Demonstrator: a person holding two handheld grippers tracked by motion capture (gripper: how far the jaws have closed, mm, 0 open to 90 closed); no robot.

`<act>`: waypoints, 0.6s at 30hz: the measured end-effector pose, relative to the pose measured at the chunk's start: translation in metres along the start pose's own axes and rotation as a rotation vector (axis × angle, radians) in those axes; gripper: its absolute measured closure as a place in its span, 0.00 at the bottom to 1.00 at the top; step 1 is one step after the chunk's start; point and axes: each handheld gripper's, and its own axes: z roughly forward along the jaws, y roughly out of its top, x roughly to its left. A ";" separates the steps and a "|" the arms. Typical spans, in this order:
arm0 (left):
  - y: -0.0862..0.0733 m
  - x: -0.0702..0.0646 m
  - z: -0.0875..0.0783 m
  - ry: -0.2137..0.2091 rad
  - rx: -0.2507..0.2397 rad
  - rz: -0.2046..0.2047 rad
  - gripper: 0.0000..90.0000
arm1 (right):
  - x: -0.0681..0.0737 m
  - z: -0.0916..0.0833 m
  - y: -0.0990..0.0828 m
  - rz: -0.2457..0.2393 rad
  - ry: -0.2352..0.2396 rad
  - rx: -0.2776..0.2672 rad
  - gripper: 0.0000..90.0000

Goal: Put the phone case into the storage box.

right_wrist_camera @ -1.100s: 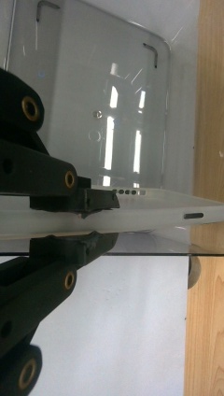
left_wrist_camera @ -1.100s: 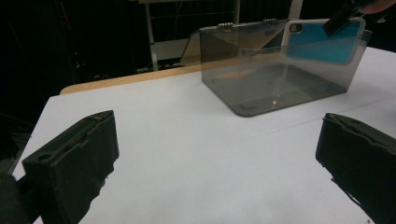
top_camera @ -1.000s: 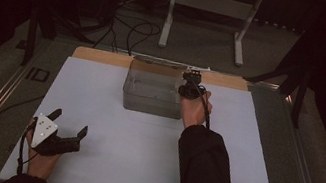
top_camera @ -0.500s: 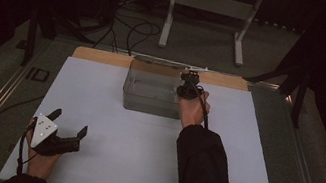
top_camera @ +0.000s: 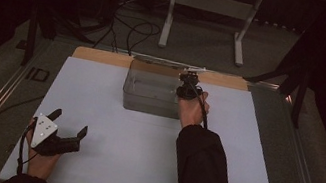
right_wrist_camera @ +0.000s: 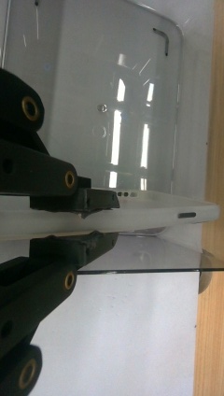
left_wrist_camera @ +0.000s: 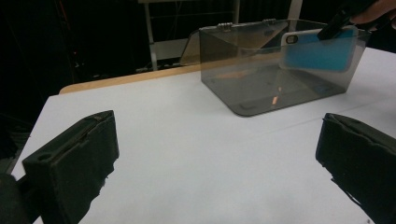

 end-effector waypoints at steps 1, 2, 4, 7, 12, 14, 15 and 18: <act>0.000 0.000 0.000 -0.001 0.000 0.000 0.00 | 0.000 0.000 0.000 0.000 0.001 0.001 0.89; 0.000 0.000 0.000 -0.001 0.000 0.000 0.00 | 0.000 0.000 0.000 0.001 0.003 0.004 0.89; 0.000 0.000 0.000 -0.001 0.000 0.000 0.00 | 0.000 0.001 0.000 0.000 0.008 0.009 0.89; 0.000 0.000 0.000 -0.001 0.001 0.001 0.00 | 0.000 0.001 0.000 0.000 0.009 0.013 0.88; 0.000 0.000 0.000 -0.002 0.001 0.002 0.00 | 0.000 0.002 -0.001 -0.004 0.013 0.015 0.87; 0.000 0.000 0.000 -0.001 0.002 0.003 0.00 | 0.000 0.001 0.000 -0.004 0.013 0.018 0.88; 0.000 0.000 0.000 -0.002 0.001 0.002 0.00 | 0.000 0.001 0.000 -0.003 0.014 0.019 0.88; 0.000 -0.001 0.000 -0.002 0.001 0.002 0.00 | -0.001 0.001 0.000 -0.003 0.013 0.019 0.88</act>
